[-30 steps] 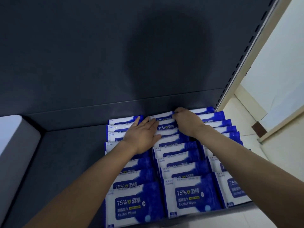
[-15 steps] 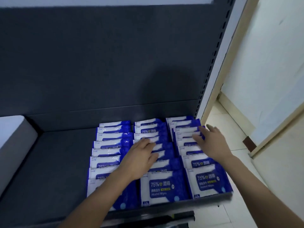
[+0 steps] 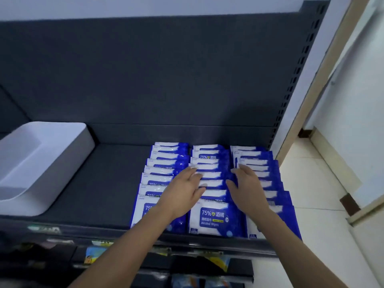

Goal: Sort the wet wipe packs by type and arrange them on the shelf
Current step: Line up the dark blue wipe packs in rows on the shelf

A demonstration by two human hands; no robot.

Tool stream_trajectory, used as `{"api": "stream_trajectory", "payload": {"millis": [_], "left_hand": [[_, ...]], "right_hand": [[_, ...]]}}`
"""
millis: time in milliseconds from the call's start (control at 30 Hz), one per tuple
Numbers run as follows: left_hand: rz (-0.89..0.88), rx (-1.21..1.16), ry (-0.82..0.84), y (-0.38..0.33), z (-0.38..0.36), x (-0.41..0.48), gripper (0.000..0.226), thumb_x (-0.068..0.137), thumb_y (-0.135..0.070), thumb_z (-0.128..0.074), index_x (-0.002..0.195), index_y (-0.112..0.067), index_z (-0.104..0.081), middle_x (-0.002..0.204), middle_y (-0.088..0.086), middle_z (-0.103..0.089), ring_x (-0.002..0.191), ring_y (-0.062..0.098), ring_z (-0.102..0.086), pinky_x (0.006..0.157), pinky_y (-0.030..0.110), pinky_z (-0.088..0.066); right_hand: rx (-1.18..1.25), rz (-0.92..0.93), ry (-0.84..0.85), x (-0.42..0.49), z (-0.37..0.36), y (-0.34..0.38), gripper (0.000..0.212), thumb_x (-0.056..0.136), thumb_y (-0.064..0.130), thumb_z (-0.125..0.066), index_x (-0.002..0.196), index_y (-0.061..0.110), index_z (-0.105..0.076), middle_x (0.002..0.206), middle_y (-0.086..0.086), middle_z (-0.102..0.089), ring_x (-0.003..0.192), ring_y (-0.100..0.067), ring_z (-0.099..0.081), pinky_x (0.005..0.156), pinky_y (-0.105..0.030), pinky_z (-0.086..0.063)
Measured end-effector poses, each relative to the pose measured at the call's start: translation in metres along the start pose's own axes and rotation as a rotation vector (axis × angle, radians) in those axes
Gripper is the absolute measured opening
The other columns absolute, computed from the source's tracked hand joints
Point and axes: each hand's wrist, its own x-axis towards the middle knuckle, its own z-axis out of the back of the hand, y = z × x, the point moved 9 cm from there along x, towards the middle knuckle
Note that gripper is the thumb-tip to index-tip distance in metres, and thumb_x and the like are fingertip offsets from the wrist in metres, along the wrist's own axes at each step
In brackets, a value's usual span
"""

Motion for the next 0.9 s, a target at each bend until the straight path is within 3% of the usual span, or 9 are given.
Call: {"api": "stream_trajectory", "payload": {"millis": [67,167,367,500,700,900], "left_hand": [[0.043,-0.026,-0.061,0.016,0.018,-0.015,0.047,0.099,-0.036,-0.046,0.140,-0.012,-0.046,0.150,0.006,-0.037,0.141,0.016,-0.028,0.111,0.019,-0.020],[0.118,-0.035,-0.120,0.055,0.046,-0.040,0.045,0.098,-0.031,-0.050,0.139,-0.012,-0.048,0.148,0.006,-0.039,0.138,0.018,-0.034,0.110,0.018,-0.022],[0.298,0.009,-0.235,0.168,0.116,-0.105,0.043,0.097,-0.029,-0.052,0.135,-0.008,-0.052,0.144,0.011,-0.046,0.138,0.021,-0.036,0.108,0.015,-0.017],[0.395,0.052,-0.320,0.250,0.175,-0.145,0.044,0.095,-0.033,-0.049,0.128,-0.005,-0.057,0.133,0.012,-0.055,0.126,0.028,-0.049,0.105,0.030,-0.036],[0.527,0.125,-0.379,0.362,0.252,-0.194,0.042,0.095,-0.022,-0.056,0.133,-0.003,-0.053,0.139,0.015,-0.049,0.131,0.030,-0.043,0.107,0.035,-0.033],[0.671,0.058,-0.380,0.448,0.282,-0.233,0.050,0.093,-0.021,-0.058,0.138,-0.003,-0.046,0.138,0.015,-0.048,0.126,0.029,-0.045,0.100,0.037,-0.040]], "right_hand": [[0.013,0.092,0.029,-0.004,-0.013,0.032,0.040,0.096,0.021,-0.054,0.133,0.007,-0.052,0.142,-0.009,-0.045,0.130,-0.021,-0.042,0.105,-0.025,-0.034],[0.087,0.150,0.099,-0.007,-0.038,0.078,0.033,0.094,0.016,-0.055,0.126,0.005,-0.057,0.130,-0.011,-0.054,0.118,-0.023,-0.052,0.096,-0.024,-0.039],[0.175,0.228,0.206,-0.006,-0.097,0.186,0.034,0.095,0.017,-0.054,0.128,0.010,-0.057,0.133,-0.005,-0.054,0.119,-0.017,-0.051,0.090,-0.013,-0.032],[0.273,0.214,0.284,-0.004,-0.146,0.260,0.034,0.095,0.021,-0.055,0.128,0.013,-0.057,0.131,-0.003,-0.056,0.118,-0.016,-0.054,0.096,-0.021,-0.038],[0.451,0.143,0.384,0.002,-0.214,0.352,0.036,0.095,0.027,-0.057,0.128,0.014,-0.057,0.129,0.000,-0.058,0.115,-0.014,-0.055,0.093,-0.024,-0.041],[0.636,-0.002,0.420,0.009,-0.258,0.404,0.020,0.091,0.035,-0.059,0.106,0.022,-0.058,0.110,0.000,-0.063,0.100,-0.018,-0.061,0.091,-0.046,-0.052]]}}
